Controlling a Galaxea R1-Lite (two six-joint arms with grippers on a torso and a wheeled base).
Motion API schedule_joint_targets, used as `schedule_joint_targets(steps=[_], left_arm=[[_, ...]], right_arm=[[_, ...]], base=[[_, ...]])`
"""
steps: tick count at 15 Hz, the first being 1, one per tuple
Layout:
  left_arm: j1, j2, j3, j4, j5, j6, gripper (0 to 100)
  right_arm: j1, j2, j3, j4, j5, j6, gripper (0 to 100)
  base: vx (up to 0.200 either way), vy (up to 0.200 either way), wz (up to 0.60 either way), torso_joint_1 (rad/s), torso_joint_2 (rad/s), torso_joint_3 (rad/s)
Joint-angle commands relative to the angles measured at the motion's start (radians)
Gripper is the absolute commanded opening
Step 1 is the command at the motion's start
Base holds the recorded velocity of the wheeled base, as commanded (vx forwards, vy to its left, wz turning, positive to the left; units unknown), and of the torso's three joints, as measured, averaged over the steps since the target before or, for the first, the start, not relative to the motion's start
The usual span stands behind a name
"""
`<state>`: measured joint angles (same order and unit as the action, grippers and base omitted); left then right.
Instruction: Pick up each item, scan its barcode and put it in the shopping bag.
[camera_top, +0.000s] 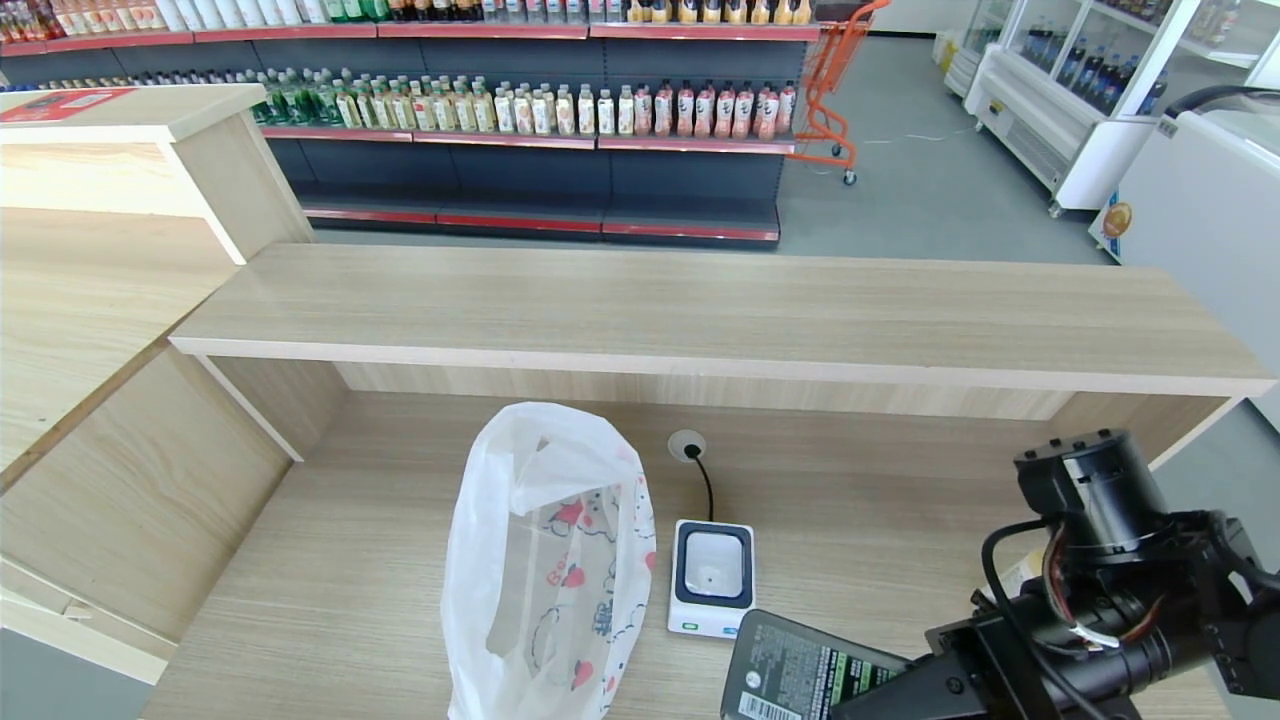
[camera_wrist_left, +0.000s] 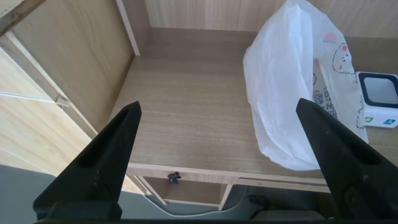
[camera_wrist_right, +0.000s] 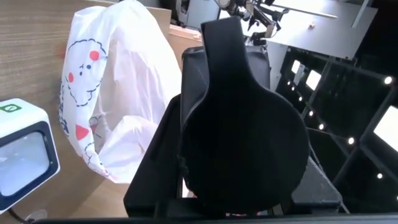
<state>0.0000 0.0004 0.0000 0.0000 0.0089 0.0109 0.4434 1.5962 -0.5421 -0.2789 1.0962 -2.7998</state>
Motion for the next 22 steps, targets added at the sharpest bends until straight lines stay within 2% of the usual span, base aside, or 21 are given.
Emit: schedule_joint_targets(steps=[1, 4, 6, 7, 9, 10, 11, 14, 16, 17, 18, 20, 22], left_arm=[[0.000, 0.000, 0.000, 0.000, 0.000, 0.000, 100], [0.000, 0.000, 0.000, 0.000, 0.000, 0.000, 100], [0.000, 0.000, 0.000, 0.000, 0.000, 0.000, 100], [0.000, 0.000, 0.000, 0.000, 0.000, 0.000, 100], [0.000, 0.000, 0.000, 0.000, 0.000, 0.001, 100], [0.000, 0.000, 0.000, 0.000, 0.000, 0.000, 100], [0.000, 0.000, 0.000, 0.000, 0.000, 0.000, 100], [0.000, 0.000, 0.000, 0.000, 0.000, 0.001, 100], [0.000, 0.000, 0.000, 0.000, 0.000, 0.000, 100], [0.000, 0.000, 0.000, 0.000, 0.000, 0.001, 100], [0.000, 0.000, 0.000, 0.000, 0.000, 0.000, 100], [0.000, 0.000, 0.000, 0.000, 0.000, 0.001, 100], [0.000, 0.000, 0.000, 0.000, 0.000, 0.000, 100]], right_arm=[[0.015, 0.004, -0.001, 0.000, -0.001, -0.080, 0], [0.017, -0.015, 0.011, 0.004, -0.001, -0.046, 0], [-0.018, -0.094, 0.016, 0.003, -0.007, 0.183, 0], [-0.149, -0.165, 0.070, 0.001, -0.041, 0.408, 0], [-0.399, -0.317, 0.160, 0.001, -0.045, 0.657, 0], [-0.454, -0.355, 0.180, 0.021, -0.044, 0.775, 0], [-0.457, -0.364, 0.197, 0.069, -0.042, 0.933, 0], [-0.463, -0.355, 0.111, 0.099, -0.050, 1.577, 0], [-0.450, -0.340, 0.053, 0.095, -0.168, 2.129, 0], [-0.417, -0.329, 0.048, 0.084, -0.237, 2.326, 0], [-0.353, -0.289, 0.047, 0.040, -0.332, 2.600, 0], [-0.255, -0.174, 0.051, -0.092, -0.461, 2.938, 0], [-0.161, -0.059, 0.037, -0.132, -0.619, 3.114, 0]], base=[[0.000, 0.000, 0.00, 0.000, 0.00, 0.000], [0.000, 0.000, 0.00, 0.000, 0.00, 0.000], [0.000, 0.000, 0.00, 0.000, 0.00, 0.000], [0.000, 0.000, 0.00, 0.000, 0.00, 0.000], [0.000, 0.000, 0.00, 0.000, 0.00, 0.000], [0.000, 0.000, 0.00, 0.000, 0.00, 0.000], [0.000, 0.000, 0.00, 0.000, 0.00, 0.000], [0.000, 0.000, 0.00, 0.000, 0.00, 0.000], [0.000, 0.000, 0.00, 0.000, 0.00, 0.000], [0.000, 0.000, 0.00, 0.000, 0.00, 0.000], [0.000, 0.000, 0.00, 0.000, 0.00, 0.000], [0.000, 0.000, 0.00, 0.000, 0.00, 0.000], [0.000, 0.000, 0.00, 0.000, 0.00, 0.000]])
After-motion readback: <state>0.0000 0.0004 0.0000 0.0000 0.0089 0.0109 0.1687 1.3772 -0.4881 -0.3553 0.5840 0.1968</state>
